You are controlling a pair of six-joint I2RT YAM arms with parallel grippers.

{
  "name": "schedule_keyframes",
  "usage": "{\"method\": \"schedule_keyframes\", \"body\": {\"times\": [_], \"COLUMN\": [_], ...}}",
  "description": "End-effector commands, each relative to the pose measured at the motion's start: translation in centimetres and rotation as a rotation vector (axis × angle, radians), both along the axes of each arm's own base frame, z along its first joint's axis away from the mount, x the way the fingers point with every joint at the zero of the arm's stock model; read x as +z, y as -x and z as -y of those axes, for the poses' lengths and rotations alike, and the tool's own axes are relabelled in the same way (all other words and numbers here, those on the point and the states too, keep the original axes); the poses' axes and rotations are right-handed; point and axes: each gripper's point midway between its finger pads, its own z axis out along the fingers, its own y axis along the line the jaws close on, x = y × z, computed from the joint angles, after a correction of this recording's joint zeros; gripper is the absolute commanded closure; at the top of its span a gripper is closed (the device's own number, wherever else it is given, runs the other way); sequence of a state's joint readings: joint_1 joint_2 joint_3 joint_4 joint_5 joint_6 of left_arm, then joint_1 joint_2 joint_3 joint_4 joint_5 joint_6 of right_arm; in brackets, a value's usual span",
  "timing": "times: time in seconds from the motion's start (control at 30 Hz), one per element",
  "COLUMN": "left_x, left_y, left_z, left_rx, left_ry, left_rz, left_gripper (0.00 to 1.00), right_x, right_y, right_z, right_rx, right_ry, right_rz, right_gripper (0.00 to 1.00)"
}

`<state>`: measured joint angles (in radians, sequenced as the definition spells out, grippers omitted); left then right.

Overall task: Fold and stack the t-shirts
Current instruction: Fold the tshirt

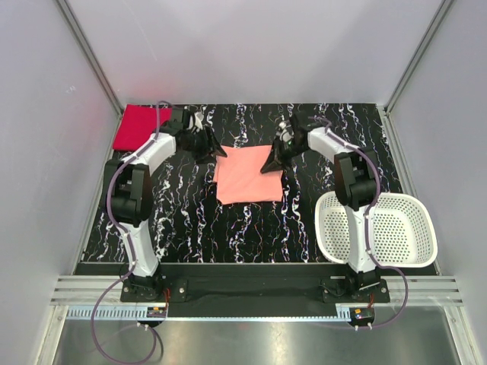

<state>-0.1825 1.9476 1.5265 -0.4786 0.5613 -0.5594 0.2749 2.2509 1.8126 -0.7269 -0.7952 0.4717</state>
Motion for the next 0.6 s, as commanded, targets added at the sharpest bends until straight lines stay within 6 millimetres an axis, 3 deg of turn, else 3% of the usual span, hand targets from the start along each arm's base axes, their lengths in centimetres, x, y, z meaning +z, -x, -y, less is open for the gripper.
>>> {"method": "schedule_keyframes", "body": {"times": [0.0, 0.17, 0.23, 0.33, 0.53, 0.57], "left_x": [0.7, 0.6, 0.8, 1.4, -0.2, -1.4], "left_y": [1.0, 2.6, 3.3, 4.1, 4.3, 4.1], "left_z": [-0.4, -2.4, -3.1, -3.7, -4.7, -4.6], "left_rx": [-0.005, -0.004, 0.003, 0.003, -0.035, -0.050], "left_ry": [-0.010, -0.101, -0.116, -0.132, -0.118, -0.111], "left_rz": [0.024, 0.031, 0.036, 0.067, 0.055, 0.029], "left_gripper": [0.43, 0.42, 0.41, 0.38, 0.31, 0.30], "right_x": [-1.2, -6.0, -6.4, -4.8, -0.2, 0.7], "right_y": [0.6, 2.2, 2.4, 2.1, 1.5, 1.5], "right_z": [0.1, 2.4, 3.5, 3.8, 3.0, 2.7], "right_rx": [-0.004, -0.006, 0.007, 0.030, 0.055, 0.056], "right_ry": [-0.055, 0.024, 0.094, 0.158, 0.194, 0.190], "right_rz": [-0.018, -0.092, -0.078, -0.017, 0.068, 0.085], "right_gripper": [0.87, 0.87, 0.87, 0.85, 0.76, 0.74]}}
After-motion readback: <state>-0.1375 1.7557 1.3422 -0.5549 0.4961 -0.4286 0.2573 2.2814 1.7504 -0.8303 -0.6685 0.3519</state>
